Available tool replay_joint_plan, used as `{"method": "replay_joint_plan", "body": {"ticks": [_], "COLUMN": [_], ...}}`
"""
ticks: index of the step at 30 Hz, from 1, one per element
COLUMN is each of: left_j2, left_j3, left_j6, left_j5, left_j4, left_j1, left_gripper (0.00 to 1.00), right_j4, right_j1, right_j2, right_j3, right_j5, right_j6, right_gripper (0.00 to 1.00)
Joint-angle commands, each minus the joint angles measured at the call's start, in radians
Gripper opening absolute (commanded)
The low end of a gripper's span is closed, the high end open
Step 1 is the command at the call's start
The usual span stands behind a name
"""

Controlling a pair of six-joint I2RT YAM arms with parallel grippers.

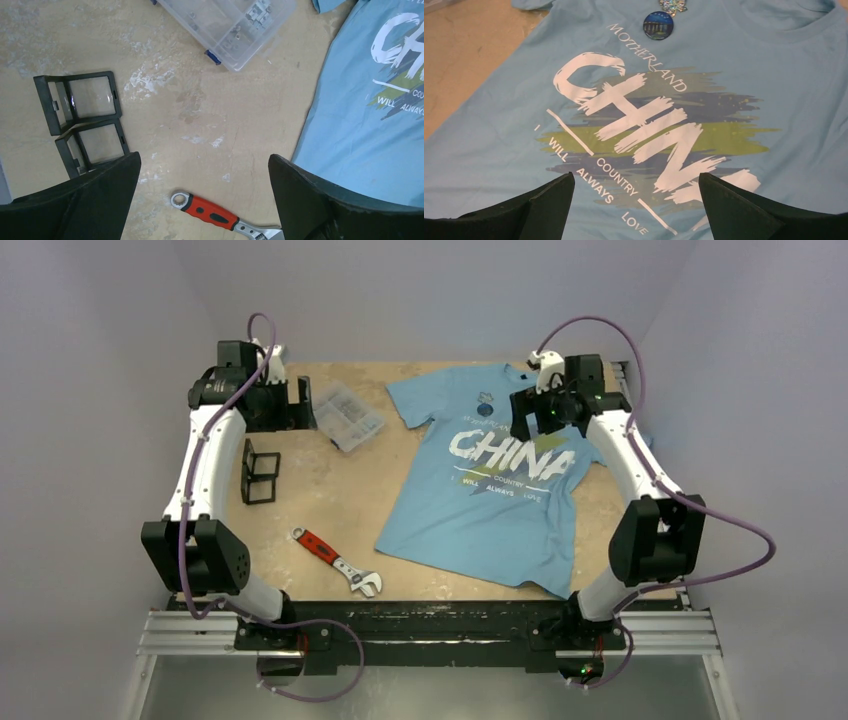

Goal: Remove the brooch from the garment

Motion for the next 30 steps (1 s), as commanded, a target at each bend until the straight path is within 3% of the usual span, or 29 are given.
{"method": "replay_joint_plan", "body": {"ticks": [1,10,17,24,30], "left_j2": [-0.053,-0.127,-0.156,-0.165,-0.156], "left_j3": [0.02,-0.036,-0.057,-0.068,-0.073], "left_j6": [-0.036,-0.027,-0.008,-0.002,-0.005], "left_j5": [0.033,0.081,0.066,0.066,0.074], "left_j4": [0.014,-0.053,-0.086,-0.102,-0.102], "left_j1": [-0.005,0.001,0.001,0.001,0.001], "left_gripper": [1.0,1.0,1.0,1.0,1.0], "right_j4": [0.021,0.045,0.024,0.025,-0.016], "right_j1": [0.053,0.255,0.271,0.285,0.299], "right_j2": [0.058,0.365,0.616,0.733,0.78], "right_j3": [0.022,0.299,0.541,0.616,0.599], "right_j5": [-0.014,0.081,0.062,0.042,-0.027], "right_j6": [-0.033,-0.066,0.019,0.049,0.023], "right_gripper": [0.99,0.99,0.99,0.98,0.9]}}
